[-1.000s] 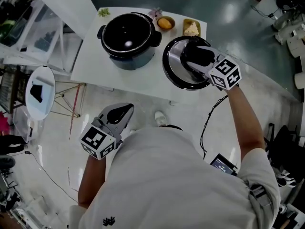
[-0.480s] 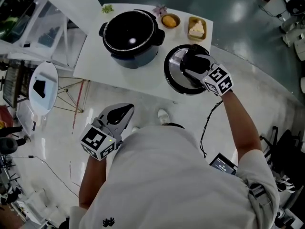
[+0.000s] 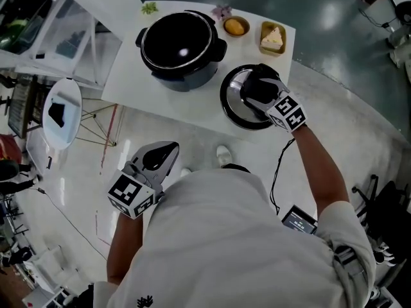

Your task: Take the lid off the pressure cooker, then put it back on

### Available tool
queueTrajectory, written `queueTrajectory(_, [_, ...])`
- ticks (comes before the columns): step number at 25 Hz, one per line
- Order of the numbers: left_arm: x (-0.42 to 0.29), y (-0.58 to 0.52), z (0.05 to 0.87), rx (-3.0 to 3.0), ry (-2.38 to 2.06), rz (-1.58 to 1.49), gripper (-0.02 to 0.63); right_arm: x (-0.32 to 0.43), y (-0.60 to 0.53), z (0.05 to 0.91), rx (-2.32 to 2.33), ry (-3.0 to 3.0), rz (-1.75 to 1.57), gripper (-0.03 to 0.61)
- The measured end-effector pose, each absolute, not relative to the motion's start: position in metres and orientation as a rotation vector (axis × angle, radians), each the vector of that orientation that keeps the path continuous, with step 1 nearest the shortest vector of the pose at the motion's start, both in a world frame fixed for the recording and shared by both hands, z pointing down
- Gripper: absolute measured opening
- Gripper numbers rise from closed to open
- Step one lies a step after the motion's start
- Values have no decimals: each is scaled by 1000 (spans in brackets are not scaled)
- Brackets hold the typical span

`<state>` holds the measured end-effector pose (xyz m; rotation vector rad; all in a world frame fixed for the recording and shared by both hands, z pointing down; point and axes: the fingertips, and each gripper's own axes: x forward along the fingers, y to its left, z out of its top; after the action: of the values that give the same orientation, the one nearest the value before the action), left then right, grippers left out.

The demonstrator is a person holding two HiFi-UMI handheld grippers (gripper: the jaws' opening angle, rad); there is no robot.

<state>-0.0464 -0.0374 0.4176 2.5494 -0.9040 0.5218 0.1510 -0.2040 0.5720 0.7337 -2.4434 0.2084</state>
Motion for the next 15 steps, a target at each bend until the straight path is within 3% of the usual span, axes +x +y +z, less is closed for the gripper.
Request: queueTrajectory(15, [-44,-45,419,2512,-922,567,6,148,-208,611,712,-2429,201,291])
